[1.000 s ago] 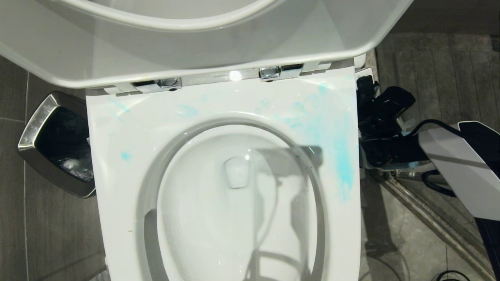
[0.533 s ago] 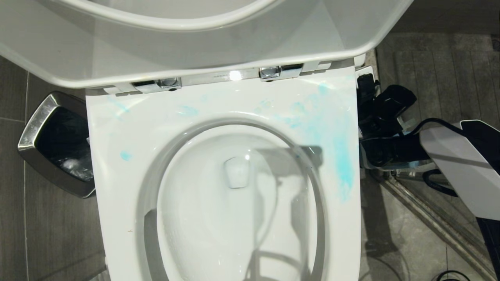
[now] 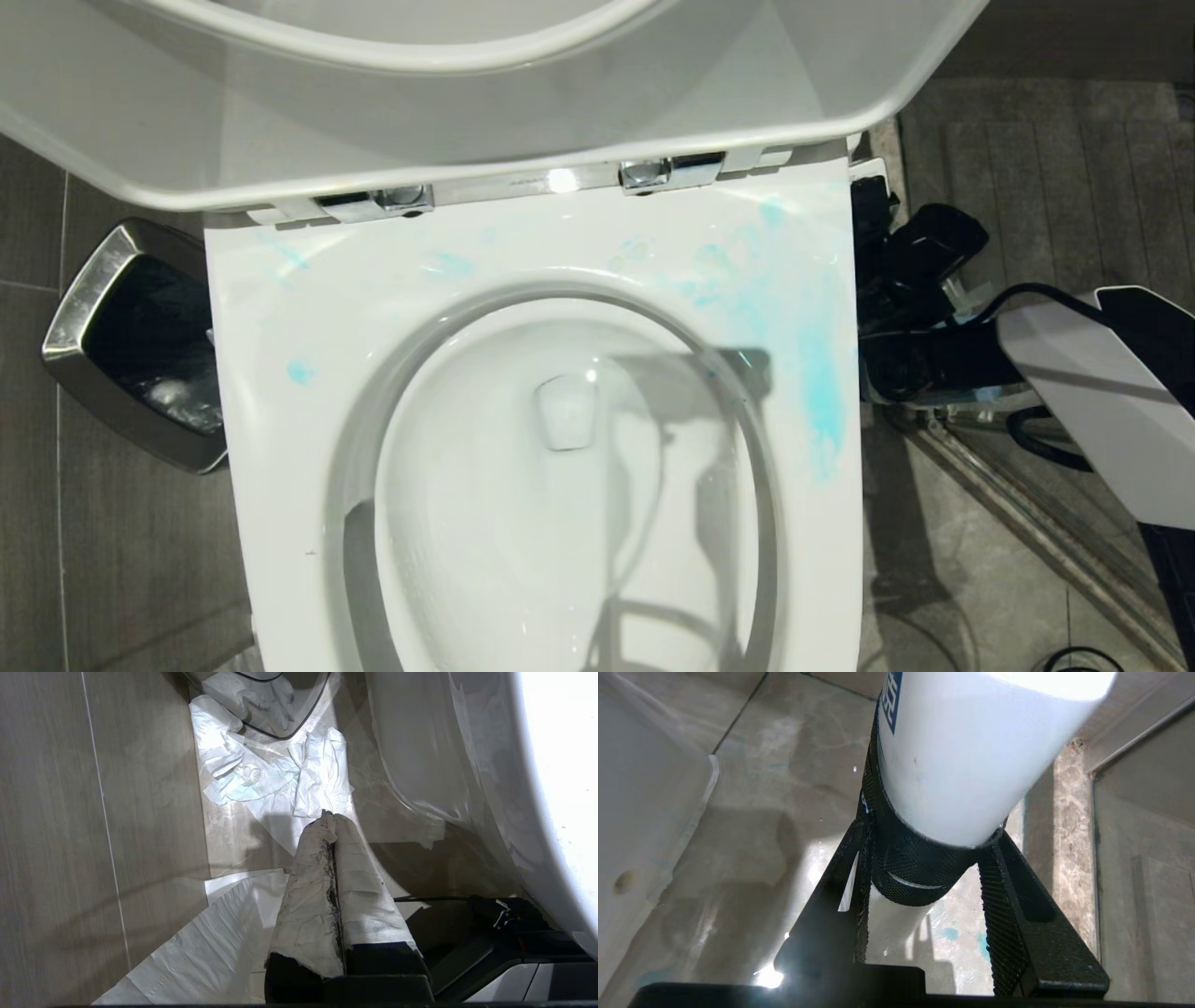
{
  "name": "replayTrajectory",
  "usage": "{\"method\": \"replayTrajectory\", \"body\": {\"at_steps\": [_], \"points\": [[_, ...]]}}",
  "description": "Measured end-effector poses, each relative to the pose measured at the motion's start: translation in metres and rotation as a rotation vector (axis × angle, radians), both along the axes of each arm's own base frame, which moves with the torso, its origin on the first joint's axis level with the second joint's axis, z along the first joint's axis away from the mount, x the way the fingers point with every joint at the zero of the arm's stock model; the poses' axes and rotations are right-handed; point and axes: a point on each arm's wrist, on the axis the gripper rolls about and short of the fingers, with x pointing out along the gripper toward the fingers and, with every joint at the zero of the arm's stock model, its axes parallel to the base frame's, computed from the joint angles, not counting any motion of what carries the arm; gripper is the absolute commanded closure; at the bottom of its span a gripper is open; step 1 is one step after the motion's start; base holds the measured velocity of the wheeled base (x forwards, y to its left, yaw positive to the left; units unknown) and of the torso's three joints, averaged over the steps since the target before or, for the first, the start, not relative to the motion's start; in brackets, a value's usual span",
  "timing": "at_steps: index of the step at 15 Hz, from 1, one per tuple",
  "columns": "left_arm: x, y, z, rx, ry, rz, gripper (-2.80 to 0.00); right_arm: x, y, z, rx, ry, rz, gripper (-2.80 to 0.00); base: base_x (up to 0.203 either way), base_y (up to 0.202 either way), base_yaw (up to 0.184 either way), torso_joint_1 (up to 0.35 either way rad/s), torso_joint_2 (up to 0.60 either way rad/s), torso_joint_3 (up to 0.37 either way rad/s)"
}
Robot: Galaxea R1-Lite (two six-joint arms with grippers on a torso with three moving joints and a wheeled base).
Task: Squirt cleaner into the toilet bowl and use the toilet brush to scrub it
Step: Pour in the cleaning agent
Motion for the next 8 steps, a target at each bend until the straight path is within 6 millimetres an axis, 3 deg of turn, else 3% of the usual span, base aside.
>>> {"method": "replayTrajectory", "body": {"at_steps": [8], "points": [[0.000,0.000,0.000,0.000,0.000,0.000,0.00,-0.018,0.003,-0.015,-0.003,0.027,0.013,0.00,0.000,0.000,0.000,0.000,0.00,0.000]]}}
